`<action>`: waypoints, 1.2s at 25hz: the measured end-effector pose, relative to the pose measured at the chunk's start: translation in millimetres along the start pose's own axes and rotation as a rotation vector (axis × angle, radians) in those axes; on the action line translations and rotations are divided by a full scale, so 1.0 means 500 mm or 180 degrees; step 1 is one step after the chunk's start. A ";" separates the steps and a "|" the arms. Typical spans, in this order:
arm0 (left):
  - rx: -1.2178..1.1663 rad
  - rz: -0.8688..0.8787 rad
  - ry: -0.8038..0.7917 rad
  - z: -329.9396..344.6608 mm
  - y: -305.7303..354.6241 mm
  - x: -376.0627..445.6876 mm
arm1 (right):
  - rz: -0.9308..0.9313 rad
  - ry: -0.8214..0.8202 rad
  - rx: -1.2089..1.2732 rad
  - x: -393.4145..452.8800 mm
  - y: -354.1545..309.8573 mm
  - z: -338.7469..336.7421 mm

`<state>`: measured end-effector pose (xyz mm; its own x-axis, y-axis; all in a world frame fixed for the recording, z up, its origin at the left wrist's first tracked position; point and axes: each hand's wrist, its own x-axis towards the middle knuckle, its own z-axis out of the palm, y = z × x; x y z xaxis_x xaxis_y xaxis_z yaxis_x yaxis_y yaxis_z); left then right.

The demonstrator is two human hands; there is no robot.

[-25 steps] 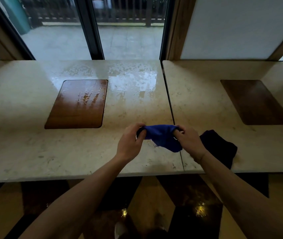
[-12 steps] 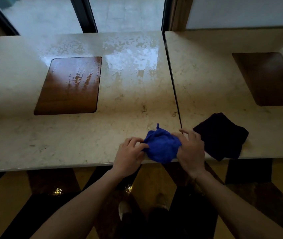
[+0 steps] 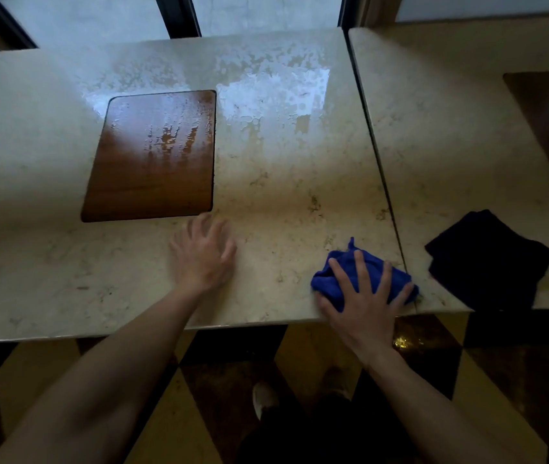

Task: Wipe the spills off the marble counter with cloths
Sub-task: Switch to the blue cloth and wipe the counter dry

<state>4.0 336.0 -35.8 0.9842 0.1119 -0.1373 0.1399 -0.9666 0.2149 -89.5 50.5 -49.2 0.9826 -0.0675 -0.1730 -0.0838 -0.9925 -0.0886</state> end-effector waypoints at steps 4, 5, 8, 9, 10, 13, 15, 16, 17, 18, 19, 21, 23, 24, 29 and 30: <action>-0.0010 -0.0062 -0.0262 -0.011 -0.010 0.116 | 0.0520 0.0065 0.0034 0.029 -0.049 0.002; 0.0001 -0.0032 -0.0289 -0.014 -0.010 0.148 | 0.0629 0.0074 0.0038 0.043 -0.059 0.002; 0.0102 0.0005 -0.0382 -0.012 -0.024 0.231 | 0.0777 -0.0024 -0.0053 0.105 -0.084 -0.004; 0.0167 0.0028 -0.0387 -0.011 -0.029 0.254 | 0.0803 -0.0058 -0.0053 0.134 -0.087 -0.005; 0.0212 0.0055 -0.0346 -0.012 -0.033 0.276 | 0.0832 -0.0082 -0.0006 0.162 -0.089 -0.010; 0.0276 0.0051 -0.0150 -0.020 -0.031 0.347 | 0.0859 -0.0085 0.0128 0.254 -0.096 -0.027; 0.0255 0.0040 -0.0096 -0.018 -0.029 0.371 | 0.0814 -0.0056 0.0200 0.323 -0.096 -0.042; 0.0269 0.0068 -0.0053 -0.013 -0.029 0.377 | 0.0788 0.0000 0.0255 0.364 -0.095 -0.048; 0.0293 0.0090 -0.0014 -0.008 -0.029 0.380 | 0.0750 0.0062 0.0310 0.408 -0.095 -0.054; 0.0305 0.0109 0.0003 -0.005 -0.030 0.378 | 0.0711 0.0128 0.0346 0.448 -0.094 -0.057; 0.0322 0.0128 -0.0017 -0.005 -0.031 0.380 | 0.0677 0.0209 0.0355 0.492 -0.096 -0.058; 0.0382 0.0146 -0.0048 -0.004 -0.032 0.379 | 0.0610 0.0359 0.0260 0.576 -0.099 -0.061; 0.0480 0.0151 -0.0049 -0.005 -0.032 0.382 | 0.0559 0.0404 0.0121 0.670 -0.106 -0.075; 0.0533 0.0158 -0.0059 -0.005 -0.031 0.381 | 0.0525 0.0333 0.0063 0.717 -0.109 -0.088; 0.0644 0.0102 -0.0210 -0.001 -0.035 0.386 | 0.0402 0.0114 0.0119 0.986 -0.125 -0.142; 0.0667 0.0093 -0.0221 -0.001 -0.034 0.385 | 0.0335 0.0113 0.0120 1.037 -0.128 -0.154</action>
<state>191.1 374.1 -65.5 0.9766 0.0741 -0.2019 0.0787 -0.9968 0.0151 438.0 71.4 -57.4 0.9732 -0.1755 -0.1486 -0.1924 -0.9753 -0.1086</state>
